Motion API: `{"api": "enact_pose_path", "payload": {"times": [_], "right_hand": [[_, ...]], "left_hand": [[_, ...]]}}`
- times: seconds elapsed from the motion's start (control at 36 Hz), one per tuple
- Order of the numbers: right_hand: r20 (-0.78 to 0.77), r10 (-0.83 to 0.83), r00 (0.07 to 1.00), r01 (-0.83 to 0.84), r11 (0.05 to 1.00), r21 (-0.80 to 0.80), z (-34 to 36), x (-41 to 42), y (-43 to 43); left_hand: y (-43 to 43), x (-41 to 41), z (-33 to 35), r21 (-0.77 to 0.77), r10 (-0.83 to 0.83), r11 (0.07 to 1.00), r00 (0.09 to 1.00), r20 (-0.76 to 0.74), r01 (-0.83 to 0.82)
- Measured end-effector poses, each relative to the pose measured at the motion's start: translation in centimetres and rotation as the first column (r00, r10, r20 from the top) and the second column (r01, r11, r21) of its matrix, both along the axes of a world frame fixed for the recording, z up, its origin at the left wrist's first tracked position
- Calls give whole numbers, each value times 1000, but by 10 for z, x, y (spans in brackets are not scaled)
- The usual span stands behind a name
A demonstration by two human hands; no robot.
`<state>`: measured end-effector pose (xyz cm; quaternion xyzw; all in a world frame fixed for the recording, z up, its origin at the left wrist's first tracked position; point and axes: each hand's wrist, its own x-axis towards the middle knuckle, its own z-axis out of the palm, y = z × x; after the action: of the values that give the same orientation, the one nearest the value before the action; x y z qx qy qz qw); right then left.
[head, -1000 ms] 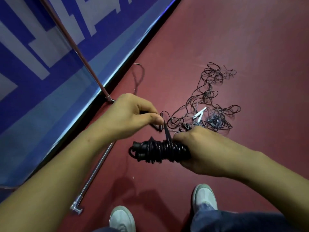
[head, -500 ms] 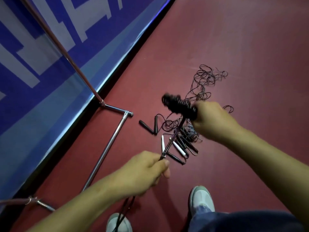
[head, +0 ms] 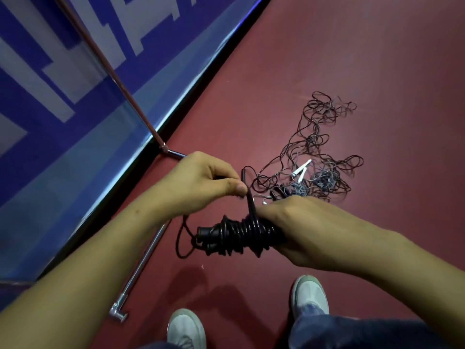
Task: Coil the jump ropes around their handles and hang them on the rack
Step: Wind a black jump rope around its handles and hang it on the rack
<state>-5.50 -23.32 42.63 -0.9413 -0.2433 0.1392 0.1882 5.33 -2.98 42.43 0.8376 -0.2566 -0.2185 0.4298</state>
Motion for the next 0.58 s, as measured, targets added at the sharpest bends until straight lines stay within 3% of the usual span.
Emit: {"api": "enact_pose_path", "payload": {"times": [0.08,0.14,0.19,0.25,0.33,0.44,0.53,0.58], "right_hand": [[-8,-73,997,73,979,193,6,9,-2],[-11,-159,987,157,954,254,8,17,-7],[-53,-240,969,245,920,306,6,24,-12],[-69,-311,948,317,904,287,1,31,-14],[-48,-419,907,419,883,210,-10,41,-21],[52,-498,866,492,865,96,-20,45,-34],[108,-510,853,521,844,-128,-28,42,-29],[105,-497,862,507,835,-214,-35,40,-22]], "left_hand": [[0,-7,-13,-97,-21,995,981,-191,2],[-3,-18,-24,-69,-35,997,969,-246,19],[-11,-32,-32,-142,-26,989,911,-411,-36],[-21,-39,-40,-229,0,962,839,-545,-149],[-31,-47,-46,-166,49,968,789,-612,-189],[-28,-54,-40,33,111,994,872,-476,-108],[-27,-51,-24,311,8,950,994,-105,26],[-29,-54,-9,486,-140,871,984,108,71]]}}
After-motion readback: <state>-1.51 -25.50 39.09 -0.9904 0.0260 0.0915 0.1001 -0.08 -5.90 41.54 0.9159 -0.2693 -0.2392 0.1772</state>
